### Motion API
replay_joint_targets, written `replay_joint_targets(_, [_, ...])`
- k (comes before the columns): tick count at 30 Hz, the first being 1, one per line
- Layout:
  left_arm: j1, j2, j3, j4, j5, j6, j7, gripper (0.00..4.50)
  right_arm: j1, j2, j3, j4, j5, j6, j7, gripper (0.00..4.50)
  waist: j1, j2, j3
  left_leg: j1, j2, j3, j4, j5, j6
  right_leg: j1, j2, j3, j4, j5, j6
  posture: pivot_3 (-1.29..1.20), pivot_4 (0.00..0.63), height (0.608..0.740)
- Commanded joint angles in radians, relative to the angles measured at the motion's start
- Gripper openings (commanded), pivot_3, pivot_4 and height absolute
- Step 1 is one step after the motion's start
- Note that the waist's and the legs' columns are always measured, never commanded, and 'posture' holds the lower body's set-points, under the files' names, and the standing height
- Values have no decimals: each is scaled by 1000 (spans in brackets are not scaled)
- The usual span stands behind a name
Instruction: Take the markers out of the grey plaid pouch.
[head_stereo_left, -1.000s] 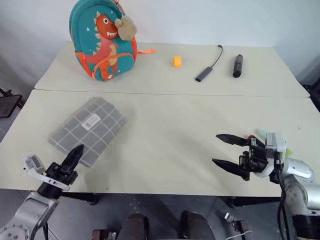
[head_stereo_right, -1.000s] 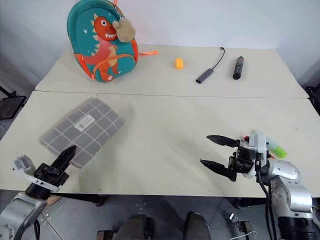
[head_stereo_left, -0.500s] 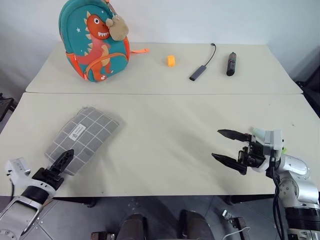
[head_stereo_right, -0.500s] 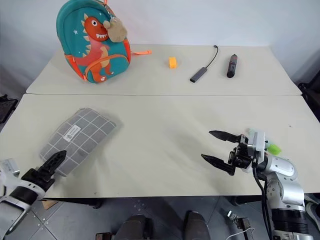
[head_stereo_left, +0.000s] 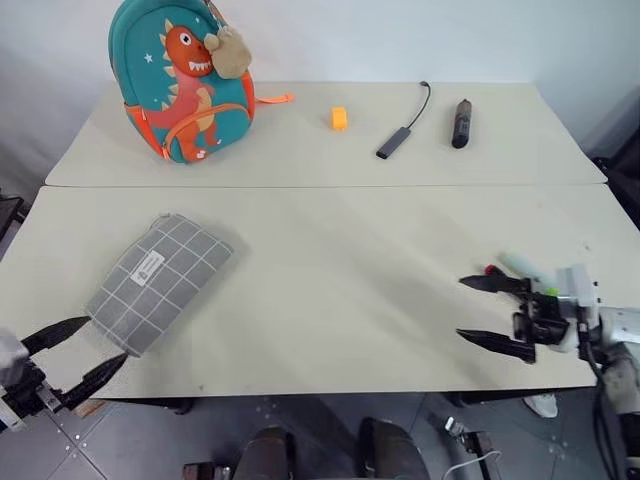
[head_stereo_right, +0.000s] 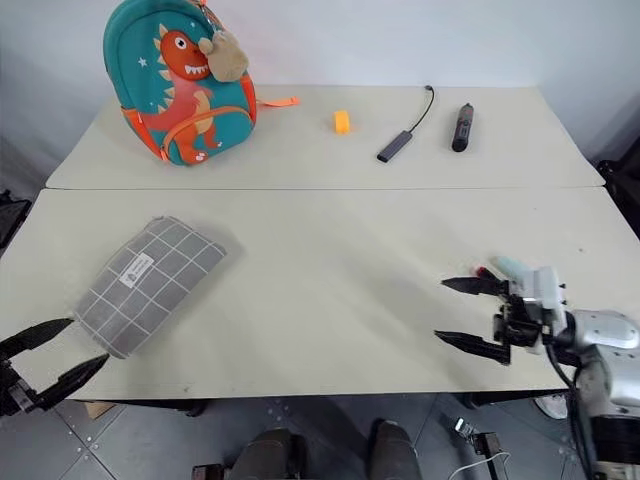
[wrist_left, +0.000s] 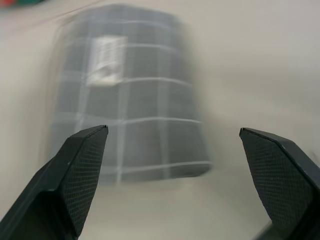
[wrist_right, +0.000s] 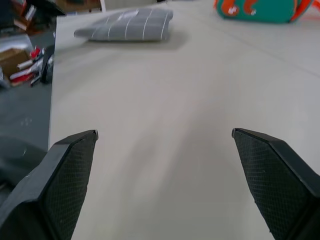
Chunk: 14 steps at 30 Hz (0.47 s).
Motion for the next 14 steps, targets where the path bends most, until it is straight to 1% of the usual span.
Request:
replay_joint_targets(1, [-35,-19,-26,-53,31,-43,-21,4484,72,-8,-35,-78,27,-22,37,4500,0,0,0,0,1,0,0,0,0,0,0,0,1,0,0,0,150,740])
replay_joint_targets(3, [-63,-33,-58,-54,64,-44,-2,4484,127,-2,-42,-116,21,-46,30,4500,0,0,0,0,2,0,0,-1,0,0,0,0,1,0,1,0,150,740])
replay_joint_targets(4, [-83,-48,-82,-38,86,-62,5,4484,166,6,-47,-131,6,-86,35,4500,0,0,0,0,2,0,0,-1,0,0,1,0,1,0,1,0,150,740])
replay_joint_targets(6, [-110,-69,-123,-6,137,-85,21,4484,205,36,-70,-133,-9,-139,-5,4500,0,0,0,0,2,0,0,-2,0,0,1,0,1,1,1,0,150,740])
replay_joint_targets(9, [-136,-79,-147,25,178,-107,23,4484,215,50,-73,-112,-32,-193,-22,4500,-3,-1,0,1,3,3,0,-2,0,1,1,0,0,1,2,0,150,740])
replay_joint_targets(14, [-142,-80,-155,55,175,-134,-23,4484,217,49,-58,-94,-34,-209,-22,4500,-2,-1,0,3,6,7,1,-2,0,1,2,0,1,1,2,0,150,740])
